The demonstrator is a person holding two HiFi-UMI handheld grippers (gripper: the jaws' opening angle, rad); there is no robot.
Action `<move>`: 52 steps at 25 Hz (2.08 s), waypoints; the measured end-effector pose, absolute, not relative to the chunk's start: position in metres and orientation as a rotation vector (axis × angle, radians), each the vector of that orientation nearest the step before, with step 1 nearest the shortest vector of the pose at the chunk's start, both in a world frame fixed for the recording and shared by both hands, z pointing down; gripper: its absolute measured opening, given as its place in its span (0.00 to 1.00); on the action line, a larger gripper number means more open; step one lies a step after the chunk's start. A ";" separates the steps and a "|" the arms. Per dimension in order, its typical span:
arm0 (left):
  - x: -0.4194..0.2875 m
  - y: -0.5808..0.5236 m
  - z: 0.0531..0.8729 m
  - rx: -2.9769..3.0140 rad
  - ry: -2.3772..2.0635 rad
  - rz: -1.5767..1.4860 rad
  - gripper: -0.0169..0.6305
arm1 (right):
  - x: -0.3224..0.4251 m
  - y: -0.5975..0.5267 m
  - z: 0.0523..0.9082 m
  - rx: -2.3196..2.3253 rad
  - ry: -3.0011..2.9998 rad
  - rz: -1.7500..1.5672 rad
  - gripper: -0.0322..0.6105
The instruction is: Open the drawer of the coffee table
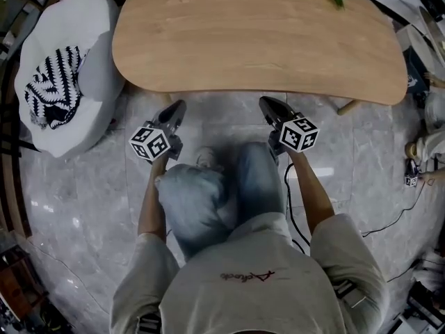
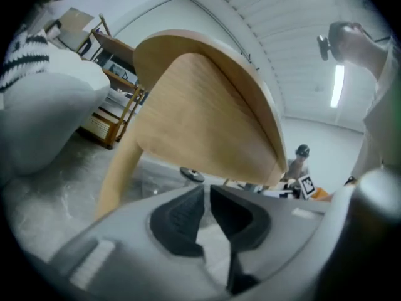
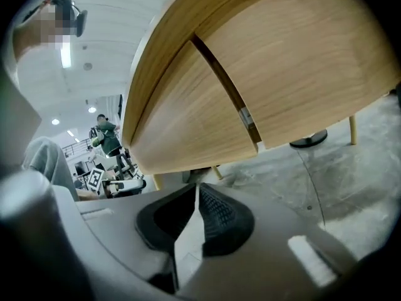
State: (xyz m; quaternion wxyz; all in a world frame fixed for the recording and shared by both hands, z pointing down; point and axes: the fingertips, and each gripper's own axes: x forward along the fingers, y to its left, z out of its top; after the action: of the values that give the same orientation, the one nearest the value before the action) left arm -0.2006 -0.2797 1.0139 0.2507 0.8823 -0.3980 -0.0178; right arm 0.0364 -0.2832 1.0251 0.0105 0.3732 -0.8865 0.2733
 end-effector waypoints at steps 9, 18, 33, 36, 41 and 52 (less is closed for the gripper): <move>-0.179 -0.299 1.014 2.356 -0.910 -0.164 0.40 | 0.040 -0.301 1.018 1.113 -2.918 1.133 0.43; -0.180 -0.312 0.993 2.394 -0.866 -0.299 0.34 | 0.032 -0.303 1.004 0.918 -3.029 1.086 0.25; -0.177 -0.266 0.996 2.377 -0.892 -0.246 0.27 | 0.034 -0.262 1.006 0.805 -3.000 1.006 0.19; -0.176 -0.249 0.996 2.376 -0.895 -0.245 0.26 | 0.035 -0.245 1.007 0.773 -3.003 0.981 0.18; -0.172 -0.222 0.996 2.373 -0.903 -0.229 0.27 | 0.039 -0.220 1.008 0.733 -3.023 0.971 0.17; -0.169 -0.187 0.996 2.379 -0.904 -0.208 0.29 | 0.037 -0.184 1.007 0.657 -3.031 0.936 0.19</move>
State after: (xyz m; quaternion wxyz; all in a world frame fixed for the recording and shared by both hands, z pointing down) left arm -0.1691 -0.1873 0.9960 0.2896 0.8917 -0.3389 -0.0779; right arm 0.0374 -0.1844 1.0067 -0.0489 0.2027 -0.9345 0.2885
